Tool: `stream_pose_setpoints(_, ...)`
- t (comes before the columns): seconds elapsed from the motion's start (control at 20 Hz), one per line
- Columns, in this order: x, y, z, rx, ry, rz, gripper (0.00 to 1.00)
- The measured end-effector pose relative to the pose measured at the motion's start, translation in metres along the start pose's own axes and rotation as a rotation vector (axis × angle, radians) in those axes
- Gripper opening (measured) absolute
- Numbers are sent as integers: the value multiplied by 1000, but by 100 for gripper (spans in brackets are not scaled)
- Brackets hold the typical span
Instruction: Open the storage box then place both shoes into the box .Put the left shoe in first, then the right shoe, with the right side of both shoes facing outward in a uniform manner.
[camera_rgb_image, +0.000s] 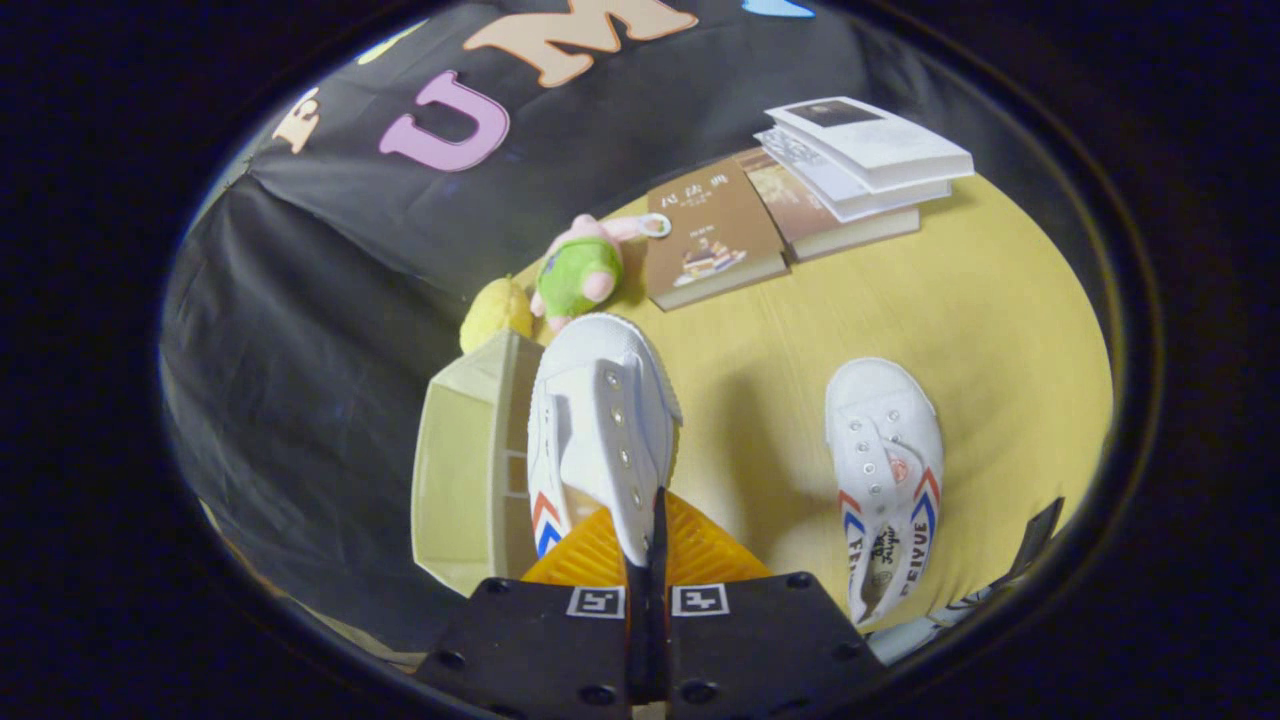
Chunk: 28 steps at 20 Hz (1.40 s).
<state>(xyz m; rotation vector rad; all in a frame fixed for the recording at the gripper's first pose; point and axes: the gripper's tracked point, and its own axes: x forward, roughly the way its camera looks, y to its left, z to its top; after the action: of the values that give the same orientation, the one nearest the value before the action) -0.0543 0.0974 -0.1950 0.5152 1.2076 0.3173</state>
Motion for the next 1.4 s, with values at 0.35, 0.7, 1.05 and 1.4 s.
stream_pose_setpoints(0.35,-18,72,11,-35,-34,55,3)
stream_pose_setpoints(0.7,18,135,-4,-68,-5,93,3)
stream_pose_setpoints(1.05,81,161,-37,-115,66,36,3)
stream_pose_setpoints(1.4,131,163,-67,-128,117,-61,4)
